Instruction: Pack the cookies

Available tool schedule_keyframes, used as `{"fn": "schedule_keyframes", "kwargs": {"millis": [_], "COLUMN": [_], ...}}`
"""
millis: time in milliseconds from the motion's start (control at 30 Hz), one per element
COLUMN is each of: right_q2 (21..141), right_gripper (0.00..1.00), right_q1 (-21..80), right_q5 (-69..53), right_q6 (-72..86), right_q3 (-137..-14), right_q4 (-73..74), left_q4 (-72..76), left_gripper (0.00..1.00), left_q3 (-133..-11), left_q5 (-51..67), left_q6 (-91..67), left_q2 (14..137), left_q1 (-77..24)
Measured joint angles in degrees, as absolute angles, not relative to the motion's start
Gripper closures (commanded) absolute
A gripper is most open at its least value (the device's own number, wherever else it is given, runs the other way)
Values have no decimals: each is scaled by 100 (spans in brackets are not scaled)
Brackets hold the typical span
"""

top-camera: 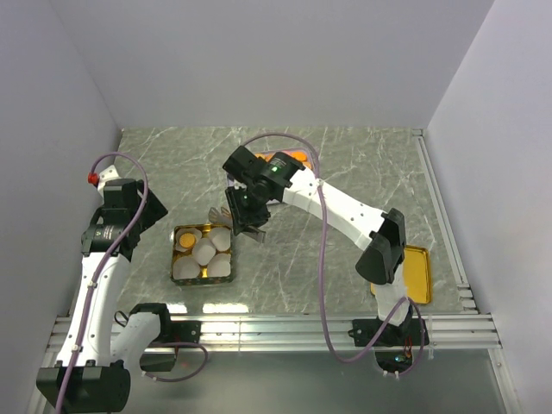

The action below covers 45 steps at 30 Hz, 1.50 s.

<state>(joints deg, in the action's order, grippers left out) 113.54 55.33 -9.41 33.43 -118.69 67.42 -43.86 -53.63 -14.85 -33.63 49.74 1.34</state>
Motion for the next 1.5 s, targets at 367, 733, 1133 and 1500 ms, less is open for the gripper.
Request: {"fn": "schedule_keyframes", "kwargs": {"millis": [367, 733, 1133, 1500], "right_q2": [11469, 11472, 11491, 11546], "right_gripper": [58, 47, 45, 45], "right_q1": [5754, 5798, 5798, 5535], "right_q5": [-784, -554, -340, -163], "right_q6": [3358, 3347, 3317, 3197], "right_q3": [-11848, -11848, -11909, -12608], "right_q4": [6842, 6978, 7124, 7301], "left_q4": [-4386, -4386, -4388, -4386], "left_gripper": [24, 24, 24, 25], "left_q3": [-5363, -5363, -5363, -5363], "left_q5": [-1487, -1487, -1490, -1490], "left_q6": [-3363, -3363, -3365, -3363], "left_q2": [4974, 4974, 4974, 4971], "left_q1": [91, 91, 93, 95]}}
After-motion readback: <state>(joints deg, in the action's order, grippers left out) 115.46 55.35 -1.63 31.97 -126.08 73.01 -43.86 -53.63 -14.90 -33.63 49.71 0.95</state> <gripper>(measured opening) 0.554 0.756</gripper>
